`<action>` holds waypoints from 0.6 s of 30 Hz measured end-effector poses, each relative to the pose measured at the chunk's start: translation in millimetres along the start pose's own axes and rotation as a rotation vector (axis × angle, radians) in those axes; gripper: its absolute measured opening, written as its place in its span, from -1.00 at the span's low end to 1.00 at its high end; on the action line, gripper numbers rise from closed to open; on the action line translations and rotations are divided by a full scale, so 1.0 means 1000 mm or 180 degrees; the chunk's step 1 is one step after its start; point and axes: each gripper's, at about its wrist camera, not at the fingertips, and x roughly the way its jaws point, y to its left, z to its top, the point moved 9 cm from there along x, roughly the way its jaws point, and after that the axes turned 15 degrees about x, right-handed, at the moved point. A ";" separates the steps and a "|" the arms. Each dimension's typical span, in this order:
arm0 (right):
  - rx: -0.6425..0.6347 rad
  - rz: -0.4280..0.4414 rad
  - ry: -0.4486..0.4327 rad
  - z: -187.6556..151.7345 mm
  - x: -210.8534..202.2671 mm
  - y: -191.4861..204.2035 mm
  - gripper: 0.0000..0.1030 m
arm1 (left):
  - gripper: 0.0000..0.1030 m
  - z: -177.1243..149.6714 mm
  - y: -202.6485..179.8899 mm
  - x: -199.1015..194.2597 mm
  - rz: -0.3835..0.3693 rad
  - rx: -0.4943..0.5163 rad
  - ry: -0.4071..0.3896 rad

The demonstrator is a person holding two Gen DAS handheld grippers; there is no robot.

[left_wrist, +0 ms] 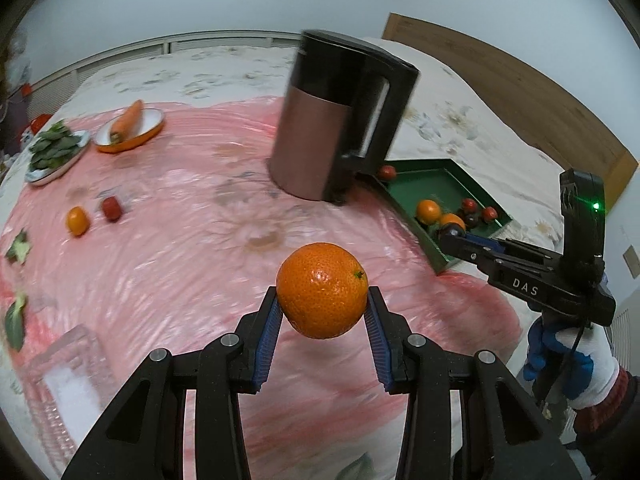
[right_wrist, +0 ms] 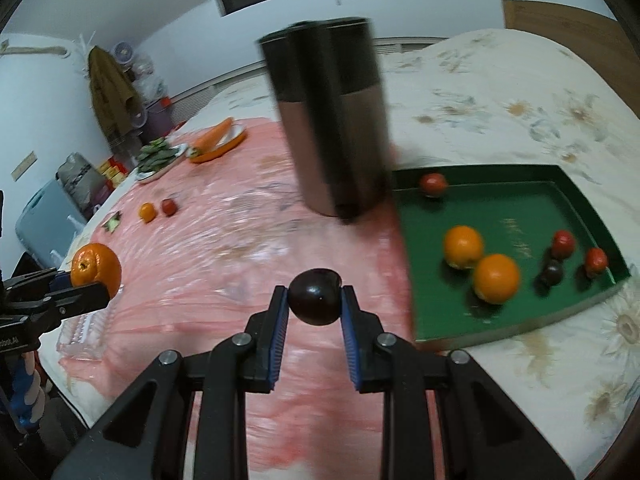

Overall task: Organize fruits
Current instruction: 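Lower the dark plum into the green tray with the right gripper while the left gripper lowers the orange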

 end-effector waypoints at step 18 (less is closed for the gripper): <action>0.0410 -0.0427 -0.0293 0.041 -0.014 -0.138 -0.31 | -0.30 0.054 -0.082 0.081 -0.0342 0.0305 0.0112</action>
